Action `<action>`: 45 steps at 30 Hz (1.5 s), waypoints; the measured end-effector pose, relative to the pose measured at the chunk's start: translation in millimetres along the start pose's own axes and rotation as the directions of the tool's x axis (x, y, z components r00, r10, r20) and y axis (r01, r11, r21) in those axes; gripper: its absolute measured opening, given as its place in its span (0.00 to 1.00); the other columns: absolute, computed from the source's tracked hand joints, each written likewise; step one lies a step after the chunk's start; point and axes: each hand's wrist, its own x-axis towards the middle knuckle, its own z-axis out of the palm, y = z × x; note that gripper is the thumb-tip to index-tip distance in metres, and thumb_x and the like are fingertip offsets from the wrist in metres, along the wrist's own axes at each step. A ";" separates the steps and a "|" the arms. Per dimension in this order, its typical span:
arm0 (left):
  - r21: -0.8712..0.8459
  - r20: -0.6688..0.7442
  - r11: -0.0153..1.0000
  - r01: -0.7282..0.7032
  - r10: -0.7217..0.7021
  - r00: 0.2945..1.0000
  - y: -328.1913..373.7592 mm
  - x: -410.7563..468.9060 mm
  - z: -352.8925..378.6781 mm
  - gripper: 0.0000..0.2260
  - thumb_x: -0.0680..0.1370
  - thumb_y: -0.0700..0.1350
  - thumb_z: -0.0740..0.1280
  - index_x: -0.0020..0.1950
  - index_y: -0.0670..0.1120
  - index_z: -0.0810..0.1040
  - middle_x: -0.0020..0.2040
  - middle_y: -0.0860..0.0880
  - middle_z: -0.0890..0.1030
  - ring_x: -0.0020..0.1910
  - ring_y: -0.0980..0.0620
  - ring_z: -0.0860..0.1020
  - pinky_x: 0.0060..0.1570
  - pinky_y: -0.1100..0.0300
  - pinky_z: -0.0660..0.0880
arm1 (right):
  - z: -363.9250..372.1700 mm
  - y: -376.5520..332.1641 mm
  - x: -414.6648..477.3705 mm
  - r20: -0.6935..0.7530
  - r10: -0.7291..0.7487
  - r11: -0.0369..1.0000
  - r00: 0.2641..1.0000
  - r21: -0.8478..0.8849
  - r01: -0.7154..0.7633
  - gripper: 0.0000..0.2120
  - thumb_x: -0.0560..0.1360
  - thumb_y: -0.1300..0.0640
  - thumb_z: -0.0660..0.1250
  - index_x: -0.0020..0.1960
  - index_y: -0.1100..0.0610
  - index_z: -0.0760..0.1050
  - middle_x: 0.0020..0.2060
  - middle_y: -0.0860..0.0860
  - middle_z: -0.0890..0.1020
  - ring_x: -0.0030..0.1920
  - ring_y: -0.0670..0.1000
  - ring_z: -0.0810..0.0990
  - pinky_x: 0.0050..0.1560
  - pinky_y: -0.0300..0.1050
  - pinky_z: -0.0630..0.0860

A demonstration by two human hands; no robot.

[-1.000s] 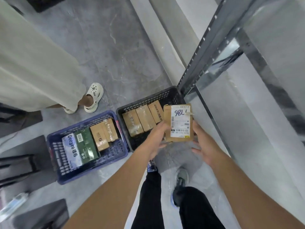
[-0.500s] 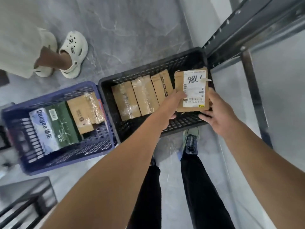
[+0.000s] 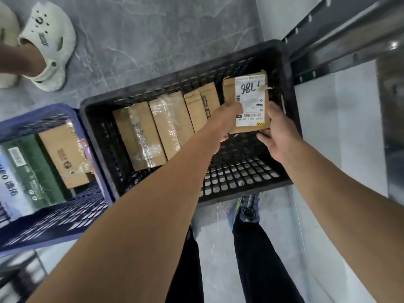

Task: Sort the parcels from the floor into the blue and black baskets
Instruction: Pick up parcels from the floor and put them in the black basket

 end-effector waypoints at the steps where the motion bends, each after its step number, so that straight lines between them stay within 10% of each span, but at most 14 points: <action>1: 0.007 -0.013 1.000 -0.003 0.003 1.000 1.8 5.5 -0.9 0.19 0.82 0.52 0.63 0.73 0.51 0.75 0.61 0.52 0.79 0.63 0.50 0.75 0.62 0.50 0.72 | 2.4 -0.8 7.4 0.006 -0.002 1.000 1.000 0.006 0.002 0.19 0.85 0.42 0.60 0.76 0.40 0.72 0.62 0.46 0.84 0.66 0.49 0.78 0.70 0.52 0.72; 17: 0.110 -0.075 0.992 -0.063 0.072 0.995 -14.0 49.8 -2.6 0.18 0.83 0.47 0.62 0.72 0.45 0.76 0.62 0.43 0.80 0.53 0.49 0.74 0.51 0.54 0.73 | 38.6 6.0 59.4 -0.006 0.012 0.986 1.000 0.167 -0.010 0.17 0.84 0.43 0.61 0.61 0.50 0.83 0.54 0.50 0.88 0.60 0.50 0.83 0.70 0.50 0.72; 28: 0.045 -0.060 0.999 -0.022 0.025 0.998 -9.0 34.3 -14.7 0.19 0.84 0.51 0.63 0.73 0.47 0.75 0.68 0.48 0.77 0.66 0.47 0.75 0.60 0.51 0.74 | 28.9 2.6 48.6 0.041 0.047 0.970 0.998 0.236 -0.056 0.17 0.84 0.37 0.60 0.52 0.47 0.81 0.52 0.49 0.85 0.67 0.54 0.78 0.77 0.54 0.63; 34: -0.002 -0.056 1.000 -0.021 0.021 0.998 -1.0 -5.0 -22.1 0.20 0.84 0.52 0.63 0.75 0.47 0.72 0.69 0.49 0.76 0.66 0.49 0.75 0.62 0.51 0.75 | 15.6 -5.7 0.8 0.017 0.023 0.953 1.000 0.302 -0.027 0.27 0.83 0.37 0.61 0.78 0.48 0.71 0.80 0.49 0.67 0.83 0.53 0.59 0.82 0.61 0.53; 45: 0.014 0.012 0.990 -0.140 0.139 0.990 55.2 -150.2 -30.0 0.22 0.84 0.55 0.63 0.76 0.48 0.73 0.73 0.48 0.75 0.70 0.49 0.73 0.67 0.48 0.72 | 1.8 -61.0 -160.8 0.075 -0.202 0.943 0.976 0.284 0.173 0.26 0.85 0.40 0.60 0.80 0.47 0.69 0.80 0.46 0.67 0.79 0.48 0.65 0.80 0.54 0.60</action>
